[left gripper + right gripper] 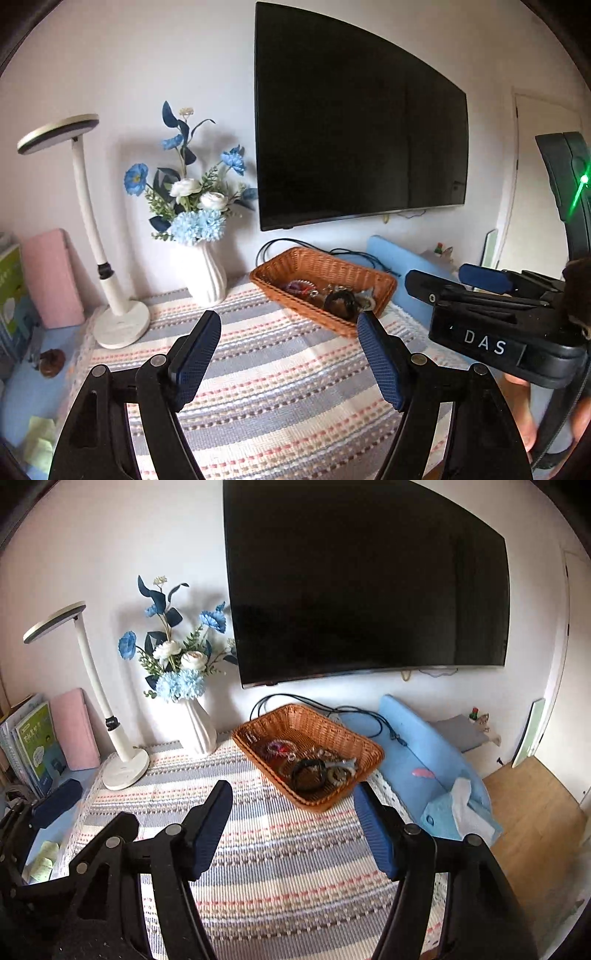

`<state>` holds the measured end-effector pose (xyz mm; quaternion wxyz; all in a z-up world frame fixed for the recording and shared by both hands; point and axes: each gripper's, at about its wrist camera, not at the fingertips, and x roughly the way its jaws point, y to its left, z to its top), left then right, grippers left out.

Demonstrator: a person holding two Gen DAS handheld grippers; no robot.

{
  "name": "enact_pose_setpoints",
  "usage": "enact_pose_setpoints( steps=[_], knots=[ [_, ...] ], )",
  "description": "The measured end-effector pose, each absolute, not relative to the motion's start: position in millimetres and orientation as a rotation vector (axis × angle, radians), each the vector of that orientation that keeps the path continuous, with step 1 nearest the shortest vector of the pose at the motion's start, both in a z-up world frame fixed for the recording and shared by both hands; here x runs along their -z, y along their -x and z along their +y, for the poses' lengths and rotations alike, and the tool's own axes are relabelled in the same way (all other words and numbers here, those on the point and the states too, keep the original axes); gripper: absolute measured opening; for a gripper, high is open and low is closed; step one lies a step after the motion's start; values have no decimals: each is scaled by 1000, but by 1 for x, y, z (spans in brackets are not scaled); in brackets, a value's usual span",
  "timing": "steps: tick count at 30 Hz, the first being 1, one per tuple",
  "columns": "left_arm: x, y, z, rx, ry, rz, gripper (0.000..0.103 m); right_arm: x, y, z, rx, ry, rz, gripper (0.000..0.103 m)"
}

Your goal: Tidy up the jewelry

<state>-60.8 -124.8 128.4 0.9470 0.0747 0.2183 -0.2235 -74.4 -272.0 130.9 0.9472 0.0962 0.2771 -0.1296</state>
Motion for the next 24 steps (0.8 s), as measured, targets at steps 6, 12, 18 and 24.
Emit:
enact_pose_setpoints(
  steps=[6,12,18,24],
  knots=[
    [-122,60,-112,409,-124,495,77,-122,84,-275,308,-190,582,70],
    [-128,69,-95,360,-102,464,77,-125,92,-274,316,-179,563,70],
    [-127,77,-85,306,-105,455,77,-123,94,-270,319,-168,552,71],
    [-121,81,-64,246,-98,460,77,-122,81,-261,291,-175,556,71]
  ],
)
